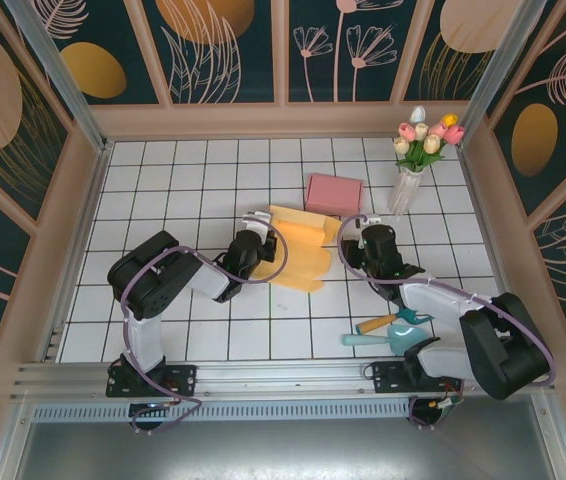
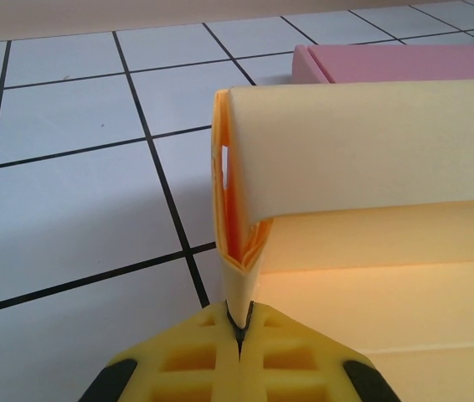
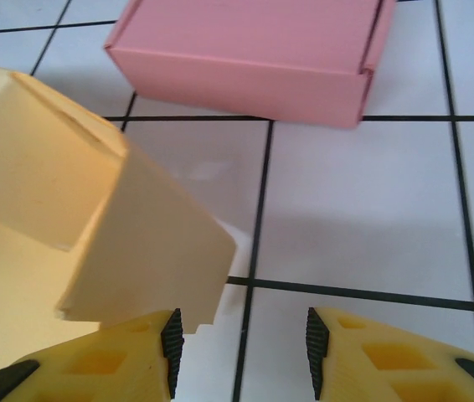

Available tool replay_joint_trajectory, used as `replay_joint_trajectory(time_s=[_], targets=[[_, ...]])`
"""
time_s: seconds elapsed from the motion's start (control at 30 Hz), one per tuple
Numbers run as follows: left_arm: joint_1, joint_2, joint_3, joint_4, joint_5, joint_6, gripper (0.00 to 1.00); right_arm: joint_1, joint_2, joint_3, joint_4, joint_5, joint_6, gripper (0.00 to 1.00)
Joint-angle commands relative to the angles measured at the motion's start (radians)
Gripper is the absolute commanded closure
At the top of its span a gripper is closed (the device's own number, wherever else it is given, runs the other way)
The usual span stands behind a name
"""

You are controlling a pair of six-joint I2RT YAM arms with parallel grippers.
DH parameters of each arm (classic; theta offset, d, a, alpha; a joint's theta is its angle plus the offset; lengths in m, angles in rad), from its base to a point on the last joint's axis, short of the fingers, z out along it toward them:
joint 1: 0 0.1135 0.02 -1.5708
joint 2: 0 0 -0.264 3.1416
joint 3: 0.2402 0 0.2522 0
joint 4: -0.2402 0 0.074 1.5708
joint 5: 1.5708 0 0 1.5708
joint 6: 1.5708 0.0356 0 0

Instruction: Fold the paper box

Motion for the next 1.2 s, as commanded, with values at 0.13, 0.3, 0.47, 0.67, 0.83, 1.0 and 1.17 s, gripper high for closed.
replay_joint_trajectory(time_s=[0.13, 0.3, 0.47, 0.67, 0.83, 1.0, 1.17], targets=[[-0.007, 0.034, -0.001, -0.077, 0.046, 0.013, 1.00, 0.012, 0.002, 0.031, 0.089, -0.082, -0.056, 0.54], [-0.007, 0.034, -0.003, -0.075, 0.052, 0.015, 1.00, 0.014, 0.028, 0.046, 0.110, -0.084, -0.072, 0.54], [-0.007, 0.035, -0.001, -0.075, 0.061, 0.018, 1.00, 0.014, 0.075, 0.062, 0.129, -0.084, -0.085, 0.54], [-0.007, 0.037, 0.002, -0.078, 0.064, 0.021, 1.00, 0.019, 0.096, 0.053, 0.186, -0.158, -0.108, 0.55], [-0.008, 0.036, 0.003, -0.079, 0.066, 0.020, 1.00, 0.024, 0.099, 0.051, 0.205, -0.182, -0.114, 0.55], [-0.008, 0.037, 0.005, -0.081, 0.068, 0.021, 1.00, 0.027, 0.106, 0.051, 0.215, -0.217, -0.132, 0.58], [-0.007, 0.040, 0.008, -0.086, 0.071, 0.022, 1.00, 0.036, 0.115, 0.054, 0.243, -0.269, -0.140, 0.61]])
